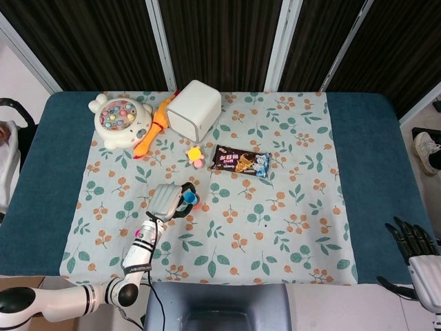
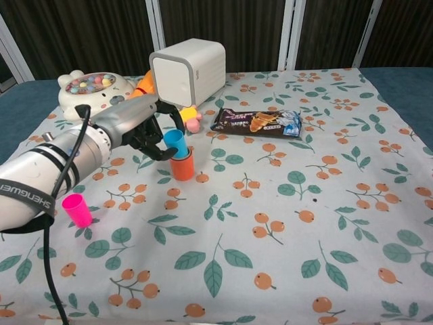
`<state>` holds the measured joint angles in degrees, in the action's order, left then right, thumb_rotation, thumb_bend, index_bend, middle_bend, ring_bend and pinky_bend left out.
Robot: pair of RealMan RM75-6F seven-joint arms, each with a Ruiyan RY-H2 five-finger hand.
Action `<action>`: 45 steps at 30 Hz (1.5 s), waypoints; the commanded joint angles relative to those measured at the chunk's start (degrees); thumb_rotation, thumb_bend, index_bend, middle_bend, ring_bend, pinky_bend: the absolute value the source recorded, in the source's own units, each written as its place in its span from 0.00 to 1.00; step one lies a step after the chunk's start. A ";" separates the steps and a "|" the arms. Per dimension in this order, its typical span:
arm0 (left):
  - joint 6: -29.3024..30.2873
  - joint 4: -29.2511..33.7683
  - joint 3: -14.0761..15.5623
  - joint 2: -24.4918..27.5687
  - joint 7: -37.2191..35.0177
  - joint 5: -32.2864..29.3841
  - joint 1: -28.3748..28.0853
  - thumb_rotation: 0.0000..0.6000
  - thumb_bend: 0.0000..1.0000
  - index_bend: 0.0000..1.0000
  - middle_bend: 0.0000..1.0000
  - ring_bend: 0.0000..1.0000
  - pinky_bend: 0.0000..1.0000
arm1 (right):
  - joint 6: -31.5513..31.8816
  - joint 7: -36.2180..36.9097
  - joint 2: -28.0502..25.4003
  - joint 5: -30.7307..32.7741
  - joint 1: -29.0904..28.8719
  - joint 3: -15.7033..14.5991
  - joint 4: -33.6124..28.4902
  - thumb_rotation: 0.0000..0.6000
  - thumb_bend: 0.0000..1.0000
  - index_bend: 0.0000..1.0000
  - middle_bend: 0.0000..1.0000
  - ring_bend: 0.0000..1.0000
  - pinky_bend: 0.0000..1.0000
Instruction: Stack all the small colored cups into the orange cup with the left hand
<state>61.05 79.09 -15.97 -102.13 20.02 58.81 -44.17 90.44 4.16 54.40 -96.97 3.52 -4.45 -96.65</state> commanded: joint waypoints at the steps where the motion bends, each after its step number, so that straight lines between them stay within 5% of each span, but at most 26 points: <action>1: -0.36 0.22 0.07 0.24 0.42 -0.47 -0.08 1.00 0.36 0.06 1.00 1.00 1.00 | 0.06 0.02 0.00 0.01 0.02 0.03 0.02 1.00 0.21 0.00 0.00 0.00 0.00; 8: 1.33 5.72 1.87 4.72 -1.24 3.14 2.05 1.00 0.35 0.00 1.00 1.00 1.00 | -0.16 0.00 0.01 -0.01 -0.06 0.00 0.20 1.00 0.21 0.00 0.00 0.00 0.00; 15: 6.06 17.20 9.27 17.99 -9.23 13.00 10.09 1.00 0.34 0.07 1.00 1.00 1.00 | -0.72 -0.61 0.11 -0.08 -0.20 -0.17 -0.07 1.00 0.21 0.00 0.00 0.00 0.00; 20: 8.63 16.78 15.83 22.08 -13.75 19.43 14.98 1.00 0.34 0.10 1.00 1.00 1.00 | -1.27 -1.82 0.55 -0.18 -0.34 -0.28 -0.37 1.00 0.21 0.00 0.00 0.00 0.00; 25: 9.15 12.94 19.27 20.95 -17.29 22.80 17.65 1.00 0.34 0.12 1.00 1.00 1.00 | -1.35 -3.02 0.97 -0.69 -0.31 -0.49 -0.58 1.00 0.21 0.00 0.00 0.00 0.00; 34: 6.36 3.47 18.68 15.23 -19.09 21.14 18.92 1.00 0.34 0.21 1.00 1.00 1.00 | -1.10 -2.35 0.74 -0.68 -0.31 -0.45 -0.39 1.00 0.21 0.00 0.00 0.00 0.00; 45: 7.11 -0.58 17.73 13.52 -20.66 22.40 20.17 1.00 0.35 0.35 1.00 1.00 1.00 | -1.47 -2.77 0.83 -0.42 -0.44 -0.41 -0.54 1.00 0.21 0.00 0.00 0.00 0.00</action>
<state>68.13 78.61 1.86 -88.53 -0.52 81.15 -24.06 88.98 1.39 55.23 -97.39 3.08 -4.85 -97.19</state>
